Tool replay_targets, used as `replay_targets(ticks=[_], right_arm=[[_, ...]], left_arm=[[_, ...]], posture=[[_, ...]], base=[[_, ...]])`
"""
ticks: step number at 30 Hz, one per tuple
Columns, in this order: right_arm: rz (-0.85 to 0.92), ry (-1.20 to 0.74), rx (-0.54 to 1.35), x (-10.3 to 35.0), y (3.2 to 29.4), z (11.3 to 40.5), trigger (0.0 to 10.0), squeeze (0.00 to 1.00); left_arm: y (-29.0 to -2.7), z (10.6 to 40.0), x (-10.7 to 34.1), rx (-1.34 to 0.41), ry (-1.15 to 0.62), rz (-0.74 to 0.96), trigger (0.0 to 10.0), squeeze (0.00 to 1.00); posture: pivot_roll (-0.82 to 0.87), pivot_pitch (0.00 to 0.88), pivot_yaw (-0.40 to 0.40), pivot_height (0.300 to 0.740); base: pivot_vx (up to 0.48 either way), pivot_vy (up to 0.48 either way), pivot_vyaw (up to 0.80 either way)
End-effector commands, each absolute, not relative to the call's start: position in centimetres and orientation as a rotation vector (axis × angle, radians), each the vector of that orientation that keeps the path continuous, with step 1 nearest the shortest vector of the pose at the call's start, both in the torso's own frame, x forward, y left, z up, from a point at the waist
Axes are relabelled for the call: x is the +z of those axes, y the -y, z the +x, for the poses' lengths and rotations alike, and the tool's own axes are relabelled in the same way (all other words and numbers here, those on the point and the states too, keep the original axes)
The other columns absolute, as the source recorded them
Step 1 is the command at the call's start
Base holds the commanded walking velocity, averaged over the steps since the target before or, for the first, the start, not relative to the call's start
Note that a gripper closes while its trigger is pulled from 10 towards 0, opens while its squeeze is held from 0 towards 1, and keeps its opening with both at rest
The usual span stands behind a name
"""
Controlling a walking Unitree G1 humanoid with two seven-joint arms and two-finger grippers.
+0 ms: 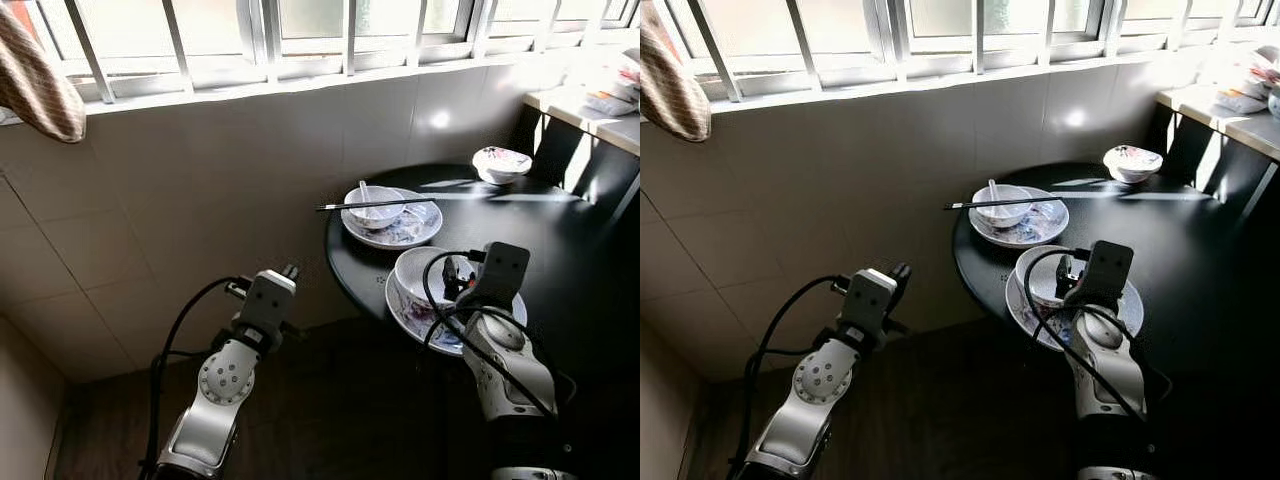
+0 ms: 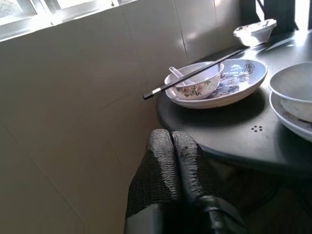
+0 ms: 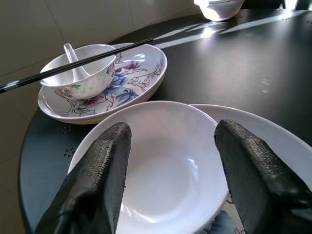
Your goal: Kitchen organization
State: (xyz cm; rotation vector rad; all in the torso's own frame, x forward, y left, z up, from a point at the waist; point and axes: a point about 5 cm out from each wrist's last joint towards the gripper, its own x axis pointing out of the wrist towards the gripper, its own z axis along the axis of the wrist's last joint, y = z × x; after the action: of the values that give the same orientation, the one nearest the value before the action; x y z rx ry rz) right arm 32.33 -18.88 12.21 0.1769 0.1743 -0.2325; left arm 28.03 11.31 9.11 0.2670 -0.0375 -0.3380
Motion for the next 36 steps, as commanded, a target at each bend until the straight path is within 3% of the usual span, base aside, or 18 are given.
replay_targets(ticks=[1,11,25,36], right_arm=[[0.189,-0.205,-0.230,11.9,18.9,32.5,10.0,0.00],[0.190,-0.266,-0.252,10.8,19.3,32.4,10.0,0.00],[0.043,-0.108,-0.335,13.4,20.2,32.6,10.0,0.00],[0.232,-0.228,-0.449,11.3,22.0,32.3,10.0,0.00]], left_arm=[[-12.0,27.8,7.6,-0.316,-0.030,0.257,10.0,0.00],[-11.9,28.4,5.9,-0.340,-0.148,0.215,10.0,0.00],[-12.0,28.6,5.6,-0.344,-0.156,0.203,10.0,0.00],[-12.0,28.7,5.5,-0.346,-0.160,0.194,10.0,0.00]], posture=[[0.09,0.000,0.004,0.740],[0.09,0.000,0.002,0.740],[0.09,0.000,0.005,0.740],[0.09,0.000,0.004,0.740]], base=[[0.000,0.000,0.00],[0.000,0.000,0.00],[0.000,0.000,0.00],[0.000,0.000,0.00]])
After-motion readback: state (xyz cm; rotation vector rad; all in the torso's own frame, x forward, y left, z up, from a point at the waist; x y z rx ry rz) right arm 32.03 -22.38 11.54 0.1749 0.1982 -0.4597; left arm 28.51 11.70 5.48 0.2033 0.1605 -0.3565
